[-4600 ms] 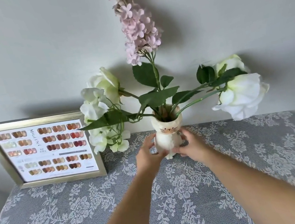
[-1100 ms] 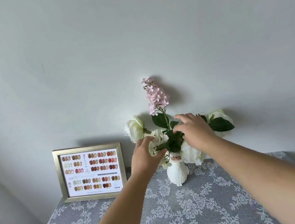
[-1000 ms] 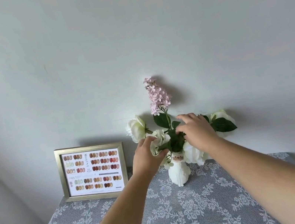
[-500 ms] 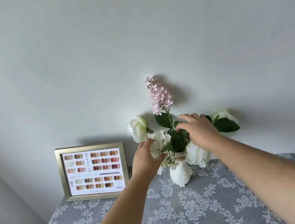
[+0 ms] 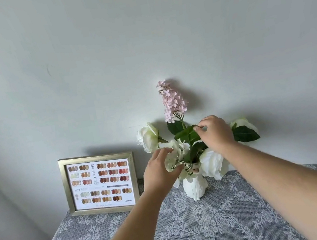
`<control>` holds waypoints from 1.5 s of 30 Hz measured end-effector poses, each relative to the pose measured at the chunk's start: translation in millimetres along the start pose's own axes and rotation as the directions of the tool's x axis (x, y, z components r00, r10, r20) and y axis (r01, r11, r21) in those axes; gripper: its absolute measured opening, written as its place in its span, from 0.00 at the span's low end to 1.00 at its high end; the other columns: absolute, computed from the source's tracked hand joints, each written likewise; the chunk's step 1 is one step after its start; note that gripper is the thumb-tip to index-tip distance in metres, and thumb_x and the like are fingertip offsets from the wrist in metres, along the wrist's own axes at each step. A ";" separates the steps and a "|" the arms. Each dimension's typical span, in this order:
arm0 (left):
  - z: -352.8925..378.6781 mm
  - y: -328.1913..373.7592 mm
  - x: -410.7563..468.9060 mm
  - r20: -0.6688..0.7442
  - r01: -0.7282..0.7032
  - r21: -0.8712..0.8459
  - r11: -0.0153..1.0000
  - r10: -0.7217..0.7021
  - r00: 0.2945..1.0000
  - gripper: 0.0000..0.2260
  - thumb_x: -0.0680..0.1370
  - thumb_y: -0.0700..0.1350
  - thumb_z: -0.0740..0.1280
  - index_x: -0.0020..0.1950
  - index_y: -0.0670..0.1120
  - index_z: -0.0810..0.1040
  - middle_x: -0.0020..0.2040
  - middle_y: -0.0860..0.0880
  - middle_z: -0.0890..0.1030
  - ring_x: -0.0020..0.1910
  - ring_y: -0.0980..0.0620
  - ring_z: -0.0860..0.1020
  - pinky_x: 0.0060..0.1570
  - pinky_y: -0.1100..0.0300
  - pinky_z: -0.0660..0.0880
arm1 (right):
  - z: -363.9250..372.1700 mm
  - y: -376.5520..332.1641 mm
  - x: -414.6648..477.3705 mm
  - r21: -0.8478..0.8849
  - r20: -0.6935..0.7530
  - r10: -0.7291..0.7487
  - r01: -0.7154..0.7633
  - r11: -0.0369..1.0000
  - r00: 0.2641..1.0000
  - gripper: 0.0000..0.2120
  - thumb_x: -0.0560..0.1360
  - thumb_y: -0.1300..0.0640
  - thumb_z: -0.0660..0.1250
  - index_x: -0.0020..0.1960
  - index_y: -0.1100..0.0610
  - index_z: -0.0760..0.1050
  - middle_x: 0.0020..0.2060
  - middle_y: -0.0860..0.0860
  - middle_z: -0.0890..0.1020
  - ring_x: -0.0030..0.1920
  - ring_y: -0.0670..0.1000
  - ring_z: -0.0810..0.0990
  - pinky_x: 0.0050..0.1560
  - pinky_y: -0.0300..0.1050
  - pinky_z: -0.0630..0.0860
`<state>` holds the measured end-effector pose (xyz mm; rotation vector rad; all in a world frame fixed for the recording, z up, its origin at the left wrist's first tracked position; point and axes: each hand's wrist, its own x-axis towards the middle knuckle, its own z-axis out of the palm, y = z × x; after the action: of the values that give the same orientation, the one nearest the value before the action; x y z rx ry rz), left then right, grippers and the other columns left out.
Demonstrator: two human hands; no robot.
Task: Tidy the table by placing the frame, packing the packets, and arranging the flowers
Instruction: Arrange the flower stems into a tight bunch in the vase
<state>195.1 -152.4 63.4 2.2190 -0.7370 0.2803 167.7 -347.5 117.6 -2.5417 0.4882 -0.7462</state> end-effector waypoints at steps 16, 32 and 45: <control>-27.0 -20.4 60.8 -0.153 0.361 -0.067 0.930 -0.367 0.918 0.21 0.72 0.49 0.66 0.63 0.47 0.67 0.64 0.45 0.69 0.58 0.45 0.73 0.50 0.54 0.72 | 2.9 -1.2 3.3 0.002 -0.044 0.069 -0.069 0.998 0.997 0.16 0.74 0.49 0.65 0.36 0.59 0.81 0.42 0.52 0.81 0.40 0.56 0.79 0.46 0.52 0.77; -13.1 -39.6 86.3 -0.063 0.538 -0.370 0.757 -0.598 0.799 0.10 0.70 0.53 0.71 0.44 0.48 0.79 0.34 0.51 0.79 0.29 0.54 0.73 0.27 0.63 0.68 | 8.6 -2.4 6.6 -0.024 -0.077 0.016 -0.018 1.000 0.997 0.13 0.74 0.49 0.66 0.38 0.54 0.82 0.49 0.50 0.81 0.49 0.54 0.78 0.49 0.50 0.76; -23.0 17.2 25.9 -0.227 -0.011 -0.102 0.995 -0.013 0.974 0.04 0.70 0.48 0.72 0.39 0.52 0.77 0.47 0.56 0.78 0.48 0.56 0.75 0.47 0.61 0.72 | -3.8 -16.3 0.4 -0.092 -0.037 0.062 -0.065 0.994 0.997 0.24 0.74 0.49 0.66 0.22 0.57 0.66 0.26 0.48 0.70 0.27 0.53 0.72 0.37 0.44 0.75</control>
<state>206.7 -155.8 100.1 2.0481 -0.6109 0.4776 169.2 -335.2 128.8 -2.5893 0.6258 -0.7608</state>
